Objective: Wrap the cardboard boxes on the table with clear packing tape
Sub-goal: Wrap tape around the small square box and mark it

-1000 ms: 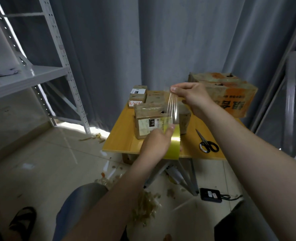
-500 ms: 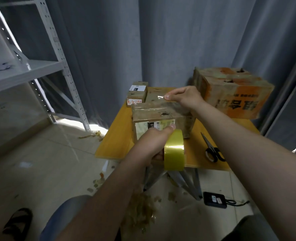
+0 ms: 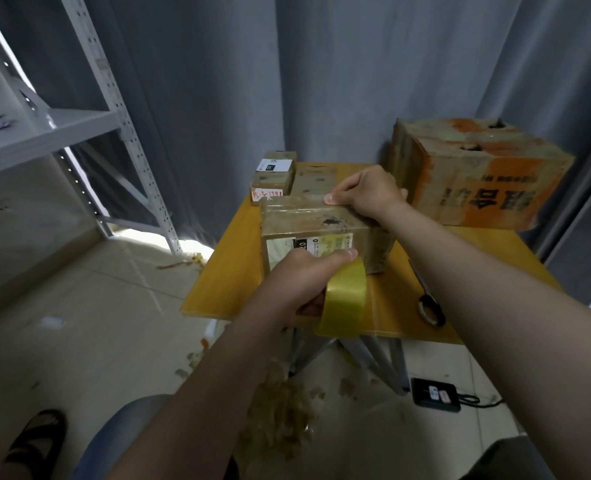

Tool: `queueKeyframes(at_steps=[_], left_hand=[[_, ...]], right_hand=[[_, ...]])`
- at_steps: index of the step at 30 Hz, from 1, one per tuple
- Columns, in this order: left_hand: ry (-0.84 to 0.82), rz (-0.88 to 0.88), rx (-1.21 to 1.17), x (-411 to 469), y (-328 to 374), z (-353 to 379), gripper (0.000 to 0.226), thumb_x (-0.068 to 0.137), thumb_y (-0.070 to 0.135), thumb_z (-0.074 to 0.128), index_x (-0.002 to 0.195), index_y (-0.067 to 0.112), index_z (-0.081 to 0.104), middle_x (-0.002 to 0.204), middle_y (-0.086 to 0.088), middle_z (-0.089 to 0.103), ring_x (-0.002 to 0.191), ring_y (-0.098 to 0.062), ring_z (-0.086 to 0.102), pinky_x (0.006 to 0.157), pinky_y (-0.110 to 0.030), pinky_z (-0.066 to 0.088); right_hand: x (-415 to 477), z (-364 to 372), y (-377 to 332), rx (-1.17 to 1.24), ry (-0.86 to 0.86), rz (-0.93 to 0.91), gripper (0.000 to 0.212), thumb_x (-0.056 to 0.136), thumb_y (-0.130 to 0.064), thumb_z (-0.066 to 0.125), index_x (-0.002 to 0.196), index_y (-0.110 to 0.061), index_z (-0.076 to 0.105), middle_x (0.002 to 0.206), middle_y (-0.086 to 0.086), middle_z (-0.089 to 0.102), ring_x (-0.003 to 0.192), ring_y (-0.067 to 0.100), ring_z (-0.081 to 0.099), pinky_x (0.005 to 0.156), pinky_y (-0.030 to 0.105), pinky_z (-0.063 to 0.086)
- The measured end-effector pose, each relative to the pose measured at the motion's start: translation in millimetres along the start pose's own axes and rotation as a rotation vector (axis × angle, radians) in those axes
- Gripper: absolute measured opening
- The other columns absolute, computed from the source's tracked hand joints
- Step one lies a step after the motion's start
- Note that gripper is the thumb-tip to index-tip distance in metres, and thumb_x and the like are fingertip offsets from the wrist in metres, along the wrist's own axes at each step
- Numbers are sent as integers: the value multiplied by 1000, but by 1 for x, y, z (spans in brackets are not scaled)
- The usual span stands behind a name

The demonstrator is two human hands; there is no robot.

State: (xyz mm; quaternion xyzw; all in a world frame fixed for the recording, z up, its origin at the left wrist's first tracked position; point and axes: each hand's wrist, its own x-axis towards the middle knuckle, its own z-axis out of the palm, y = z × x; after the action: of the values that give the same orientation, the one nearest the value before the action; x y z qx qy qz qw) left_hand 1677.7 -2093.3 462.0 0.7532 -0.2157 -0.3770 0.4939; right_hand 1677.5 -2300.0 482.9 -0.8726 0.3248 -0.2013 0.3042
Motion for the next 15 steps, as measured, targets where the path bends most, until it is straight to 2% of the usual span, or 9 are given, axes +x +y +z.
queueKeyframes(at_steps=[3, 5, 7, 10, 13, 15], left_hand=[[17, 7, 10, 0, -2, -2, 46, 89, 54, 73, 99, 9, 73, 78, -11, 67, 67, -21, 68, 62, -29, 55], [-4, -6, 15, -3, -2, -5, 56, 88, 57, 73, 108, 5, 74, 84, -19, 71, 73, -27, 72, 67, -32, 59], [-28, -30, 14, -8, -2, -8, 60, 88, 58, 72, 115, 4, 72, 92, -23, 74, 79, -28, 74, 68, -33, 59], [-43, -60, 13, -21, -4, -15, 52, 88, 57, 72, 111, 11, 73, 87, -13, 76, 76, -24, 75, 60, -27, 56], [-76, -64, 48, -37, -10, -24, 61, 88, 59, 72, 118, 6, 72, 110, -24, 74, 95, -36, 76, 72, -35, 57], [-81, -60, 56, -50, -14, -31, 61, 87, 59, 72, 117, 6, 73, 111, -22, 74, 99, -35, 75, 78, -39, 60]], right_hand=[[-3, 0, -2, 121, -64, -19, 12, 78, -38, 89, 75, -33, 78, 80, -16, 70, 95, 8, 65, 95, 33, 51], [-8, -2, -4, 128, -53, -26, 10, 80, -33, 89, 83, -27, 81, 79, -13, 70, 90, 6, 66, 86, 27, 51], [-14, -3, -7, 135, -39, -16, 10, 78, -34, 90, 78, -30, 80, 82, -12, 73, 91, 6, 67, 86, 29, 52], [-25, -3, -8, 145, -17, 1, 13, 77, -37, 90, 73, -33, 79, 87, -12, 77, 95, 10, 69, 95, 36, 56], [-42, 0, -12, 132, -16, 25, 11, 78, -39, 89, 76, -32, 81, 92, -10, 78, 98, 13, 69, 98, 41, 56], [-54, 1, -17, 123, -28, 55, 12, 77, -40, 90, 76, -31, 82, 91, -9, 78, 96, 13, 70, 97, 42, 57]])
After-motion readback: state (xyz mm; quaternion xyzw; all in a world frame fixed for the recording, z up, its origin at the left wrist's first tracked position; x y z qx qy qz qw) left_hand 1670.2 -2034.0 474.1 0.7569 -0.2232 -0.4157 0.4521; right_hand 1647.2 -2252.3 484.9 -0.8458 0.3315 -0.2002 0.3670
